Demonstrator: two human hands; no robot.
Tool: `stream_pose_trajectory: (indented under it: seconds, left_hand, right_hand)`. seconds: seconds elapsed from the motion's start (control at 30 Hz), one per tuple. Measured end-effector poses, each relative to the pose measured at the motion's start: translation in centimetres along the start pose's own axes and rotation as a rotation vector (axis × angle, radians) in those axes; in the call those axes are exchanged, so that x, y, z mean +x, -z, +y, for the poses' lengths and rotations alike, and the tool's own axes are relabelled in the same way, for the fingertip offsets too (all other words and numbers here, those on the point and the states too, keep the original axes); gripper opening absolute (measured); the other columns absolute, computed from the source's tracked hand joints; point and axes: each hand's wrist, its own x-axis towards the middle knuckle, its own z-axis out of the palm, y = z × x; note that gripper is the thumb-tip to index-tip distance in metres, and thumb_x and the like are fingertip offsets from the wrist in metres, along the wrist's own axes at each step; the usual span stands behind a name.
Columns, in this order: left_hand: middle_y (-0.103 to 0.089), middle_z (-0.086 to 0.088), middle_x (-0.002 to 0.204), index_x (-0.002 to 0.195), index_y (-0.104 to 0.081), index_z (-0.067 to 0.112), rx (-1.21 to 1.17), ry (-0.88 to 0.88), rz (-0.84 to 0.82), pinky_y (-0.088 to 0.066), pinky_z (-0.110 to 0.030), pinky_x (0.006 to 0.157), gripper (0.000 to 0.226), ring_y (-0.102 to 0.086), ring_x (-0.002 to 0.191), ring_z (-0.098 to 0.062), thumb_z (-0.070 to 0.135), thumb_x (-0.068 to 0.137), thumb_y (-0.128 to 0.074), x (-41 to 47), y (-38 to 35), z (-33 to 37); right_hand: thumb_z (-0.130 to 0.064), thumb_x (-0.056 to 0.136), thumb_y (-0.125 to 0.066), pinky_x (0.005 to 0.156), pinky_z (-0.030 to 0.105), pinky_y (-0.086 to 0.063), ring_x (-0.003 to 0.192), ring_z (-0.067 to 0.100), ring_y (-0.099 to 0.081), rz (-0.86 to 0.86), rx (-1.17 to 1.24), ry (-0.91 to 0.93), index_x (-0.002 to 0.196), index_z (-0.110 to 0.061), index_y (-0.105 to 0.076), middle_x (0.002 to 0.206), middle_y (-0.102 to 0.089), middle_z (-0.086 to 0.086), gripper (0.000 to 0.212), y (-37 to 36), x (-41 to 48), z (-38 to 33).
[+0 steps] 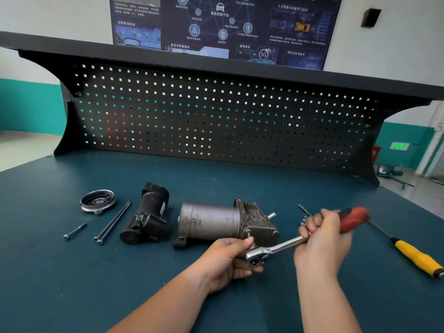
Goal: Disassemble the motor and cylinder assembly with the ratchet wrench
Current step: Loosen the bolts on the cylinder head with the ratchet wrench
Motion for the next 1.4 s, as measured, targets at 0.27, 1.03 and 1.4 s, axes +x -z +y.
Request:
stream_pose_trajectory:
  seconds: [0.27, 1.03, 1.4]
  left_hand:
    - [-0.069, -0.002, 0.066, 0.073, -0.062, 0.013, 0.0, 0.003, 0.004, -0.046, -0.016, 0.04, 0.024, -0.07, 0.058, -0.017, 0.022, 0.093, -0.054, 0.3, 0.2, -0.3]
    - [-0.068, 0.001, 0.066, 0.08, -0.059, 0.013, 0.021, -0.028, 0.045, -0.042, -0.015, 0.036, 0.011, -0.069, 0.053, -0.016, 0.02, 0.089, -0.059, 0.0, 0.0, -0.2]
    - [-0.068, -0.001, 0.064, 0.082, -0.062, 0.011, 0.034, -0.028, 0.043, -0.043, -0.016, 0.037, 0.013, -0.063, 0.044, -0.012, 0.02, 0.091, -0.058, 0.0, -0.1, -0.2]
  right_hand:
    - [-0.004, 0.073, -0.057, 0.044, 0.023, -0.032, 0.046, 0.01, -0.036, -0.505, -0.493, 0.295, 0.069, -0.029, -0.05, 0.053, -0.041, -0.008, 0.026, -5.1, -3.0, 0.1]
    - [-0.008, 0.072, -0.058, 0.042, 0.022, -0.028, 0.043, 0.011, -0.032, -0.472, -0.46, 0.18, 0.066, -0.028, -0.049, 0.05, -0.038, -0.007, 0.023, -5.2, -3.1, 0.0]
    - [-0.01, 0.089, -0.041, 0.037, 0.016, -0.021, 0.039, 0.006, -0.027, 0.153, 0.101, -0.251, 0.069, -0.02, -0.029, 0.045, -0.029, -0.012, 0.026, 2.4, 1.2, 0.8]
